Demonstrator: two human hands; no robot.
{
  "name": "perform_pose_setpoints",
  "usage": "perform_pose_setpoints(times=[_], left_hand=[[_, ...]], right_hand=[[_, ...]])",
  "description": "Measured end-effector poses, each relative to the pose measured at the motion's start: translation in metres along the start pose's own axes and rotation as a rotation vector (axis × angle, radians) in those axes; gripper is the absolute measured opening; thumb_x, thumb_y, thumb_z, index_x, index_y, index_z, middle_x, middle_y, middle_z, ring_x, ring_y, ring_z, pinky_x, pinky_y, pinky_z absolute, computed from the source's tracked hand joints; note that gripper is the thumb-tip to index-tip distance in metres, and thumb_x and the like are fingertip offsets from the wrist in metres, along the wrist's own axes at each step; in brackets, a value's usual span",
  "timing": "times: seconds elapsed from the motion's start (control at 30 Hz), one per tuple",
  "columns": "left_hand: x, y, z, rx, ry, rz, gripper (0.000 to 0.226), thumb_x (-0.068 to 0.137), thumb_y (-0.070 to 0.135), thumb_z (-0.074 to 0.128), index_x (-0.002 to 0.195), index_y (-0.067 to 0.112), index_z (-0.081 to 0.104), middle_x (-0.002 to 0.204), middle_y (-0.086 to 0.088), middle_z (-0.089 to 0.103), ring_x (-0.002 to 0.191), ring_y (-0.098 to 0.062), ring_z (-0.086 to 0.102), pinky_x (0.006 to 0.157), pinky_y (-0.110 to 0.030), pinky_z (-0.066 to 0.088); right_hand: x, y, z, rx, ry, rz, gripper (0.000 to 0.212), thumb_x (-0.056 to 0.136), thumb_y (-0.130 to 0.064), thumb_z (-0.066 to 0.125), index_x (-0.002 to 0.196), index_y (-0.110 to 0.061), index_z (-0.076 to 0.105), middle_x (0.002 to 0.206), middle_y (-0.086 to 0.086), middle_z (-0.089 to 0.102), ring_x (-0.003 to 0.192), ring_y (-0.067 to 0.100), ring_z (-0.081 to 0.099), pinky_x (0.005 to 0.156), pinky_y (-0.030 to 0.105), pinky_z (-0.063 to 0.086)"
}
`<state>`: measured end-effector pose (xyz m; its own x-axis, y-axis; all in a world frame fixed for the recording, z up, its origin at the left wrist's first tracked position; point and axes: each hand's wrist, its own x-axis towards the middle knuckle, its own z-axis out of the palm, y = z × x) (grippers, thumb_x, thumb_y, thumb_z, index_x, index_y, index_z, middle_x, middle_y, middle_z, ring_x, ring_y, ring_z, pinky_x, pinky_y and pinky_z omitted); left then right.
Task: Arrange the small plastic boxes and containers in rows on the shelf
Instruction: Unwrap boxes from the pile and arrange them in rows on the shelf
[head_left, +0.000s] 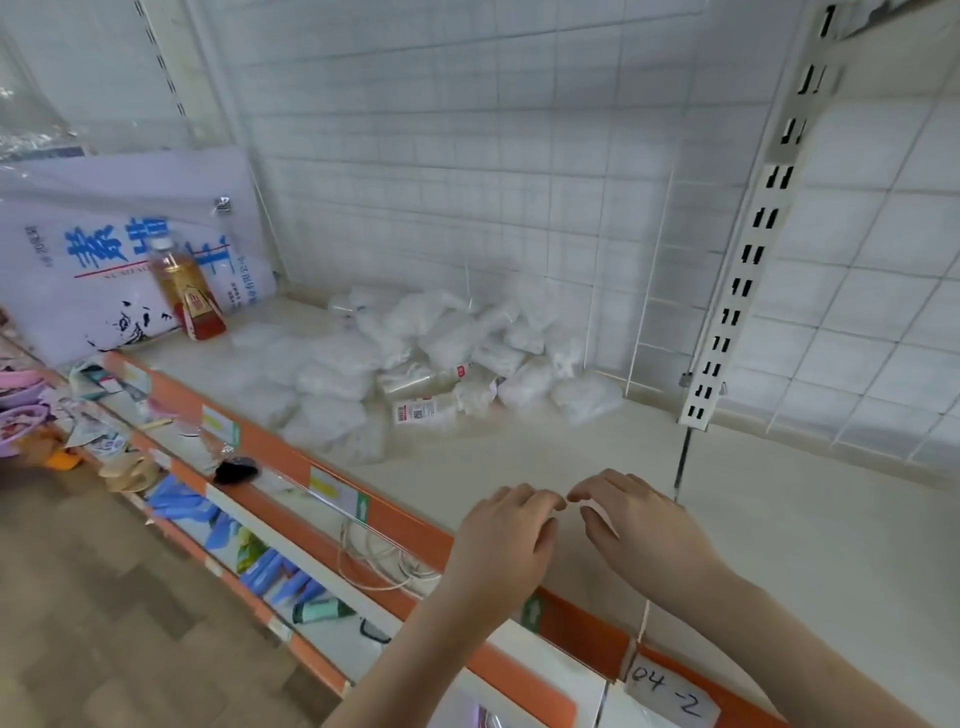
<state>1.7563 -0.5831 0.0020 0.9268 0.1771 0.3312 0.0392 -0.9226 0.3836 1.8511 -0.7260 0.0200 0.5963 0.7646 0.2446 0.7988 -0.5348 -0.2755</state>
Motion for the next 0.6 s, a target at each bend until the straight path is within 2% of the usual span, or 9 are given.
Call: perform_pose_setpoints(times=[0.13, 0.3, 0.43, 0.6], left_hand=[[0.000, -0.016, -0.006, -0.037, 0.012, -0.043, 0.030, 0.095, 0.024, 0.038, 0.117, 0.020, 0.059, 0.113, 0.005, 0.062, 0.103, -0.016, 0.054, 0.084, -0.028, 0.039], [0.007, -0.031, -0.009, -0.009, 0.027, -0.031, 0.058, 0.084, 0.037, 0.016, 0.112, 0.017, 0.062, 0.105, 0.000, 0.064, 0.095, -0.019, 0.055, 0.076, -0.028, 0.037], [0.030, -0.043, -0.012, 0.016, 0.061, -0.038, 0.041, 0.087, 0.023, 0.030, 0.112, 0.014, 0.062, 0.106, -0.004, 0.063, 0.098, -0.025, 0.054, 0.075, -0.034, 0.042], [0.067, -0.055, -0.024, 0.072, 0.150, -0.030, 0.039, 0.079, 0.007, 0.041, 0.112, 0.008, 0.060, 0.108, -0.012, 0.059, 0.101, -0.034, 0.052, 0.077, -0.041, 0.047]], right_hand=[[0.027, -0.008, 0.009, -0.009, -0.015, 0.010, 0.029, 0.097, -0.026, 0.041, 0.125, -0.029, 0.050, 0.126, -0.013, 0.047, 0.117, 0.007, 0.045, 0.084, 0.023, 0.043], [0.064, -0.007, 0.020, -0.006, -0.002, 0.082, 0.033, 0.094, -0.020, 0.045, 0.127, -0.021, 0.049, 0.129, -0.004, 0.044, 0.120, 0.016, 0.042, 0.084, 0.028, 0.044], [0.091, 0.000, 0.023, -0.054, 0.003, 0.168, 0.040, 0.093, -0.017, 0.047, 0.133, -0.013, 0.043, 0.138, 0.004, 0.035, 0.128, 0.023, 0.032, 0.095, 0.035, 0.044], [0.117, 0.007, 0.021, -0.136, -0.045, 0.298, 0.056, 0.091, -0.014, 0.049, 0.142, -0.010, 0.026, 0.151, 0.014, 0.013, 0.141, 0.031, 0.008, 0.111, 0.039, 0.023]])
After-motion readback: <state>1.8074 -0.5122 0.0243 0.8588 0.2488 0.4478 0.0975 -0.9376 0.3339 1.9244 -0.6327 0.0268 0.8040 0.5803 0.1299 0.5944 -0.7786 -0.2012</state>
